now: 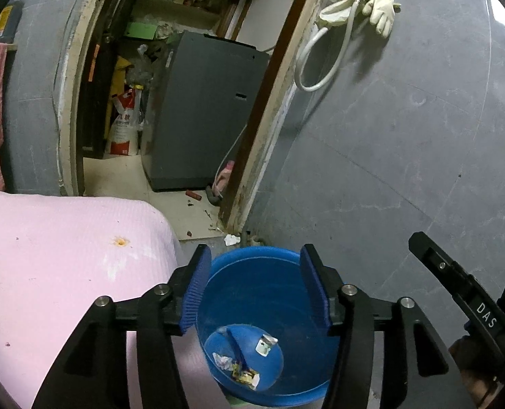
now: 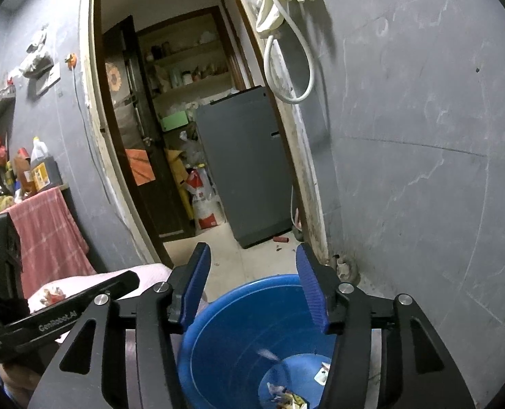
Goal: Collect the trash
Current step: 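Carry both items to the blue basin and open both tools to drop them, then move both tools back over the remaining scraps on the table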
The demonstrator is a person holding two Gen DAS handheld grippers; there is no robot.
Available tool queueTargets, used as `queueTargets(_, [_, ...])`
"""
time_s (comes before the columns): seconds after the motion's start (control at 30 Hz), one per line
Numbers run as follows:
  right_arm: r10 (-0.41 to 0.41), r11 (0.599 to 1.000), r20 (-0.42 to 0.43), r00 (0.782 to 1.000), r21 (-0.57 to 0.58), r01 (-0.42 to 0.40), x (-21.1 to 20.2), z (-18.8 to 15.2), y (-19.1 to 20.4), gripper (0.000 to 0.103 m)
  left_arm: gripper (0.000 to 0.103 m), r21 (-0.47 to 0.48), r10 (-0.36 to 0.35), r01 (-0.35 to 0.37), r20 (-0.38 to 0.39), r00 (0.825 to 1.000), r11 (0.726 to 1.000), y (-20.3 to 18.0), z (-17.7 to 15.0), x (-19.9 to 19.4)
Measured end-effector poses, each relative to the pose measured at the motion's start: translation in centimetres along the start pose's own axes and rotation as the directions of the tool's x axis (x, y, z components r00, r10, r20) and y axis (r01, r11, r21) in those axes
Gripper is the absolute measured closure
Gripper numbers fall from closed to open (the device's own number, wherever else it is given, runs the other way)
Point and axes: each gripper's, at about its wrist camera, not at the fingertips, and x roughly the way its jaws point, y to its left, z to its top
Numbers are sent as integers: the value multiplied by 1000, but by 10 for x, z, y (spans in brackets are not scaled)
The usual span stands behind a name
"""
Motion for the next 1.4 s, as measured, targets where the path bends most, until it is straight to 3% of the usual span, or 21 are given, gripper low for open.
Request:
queueTargets(0.13, [3, 1000, 21, 1000, -4, -3, -4, 3, 3, 36, 41, -15, 13, -12, 36, 999, 1000, 3, 4, -11])
queueTargets(0.4, [20, 1000, 69, 997, -23, -19, -15, 11, 16, 18, 10, 3, 95, -96, 129, 987, 995, 5, 16, -45])
queueTargets(0.6, [31, 998, 120, 992, -64, -23, -26, 17, 33, 0, 5, 17, 157, -165, 227, 961, 986, 10, 20, -82])
queueTargets(0.9, [85, 987, 176, 981, -149, -59, -40, 25, 73, 0, 2, 6, 226, -239, 307, 925, 971, 29, 19, -133])
queueTargets(1.4, [266, 940, 225, 937, -275, -200, -54, 24, 170, 0, 2, -3, 368, -403, 410, 834, 915, 80, 14, -222])
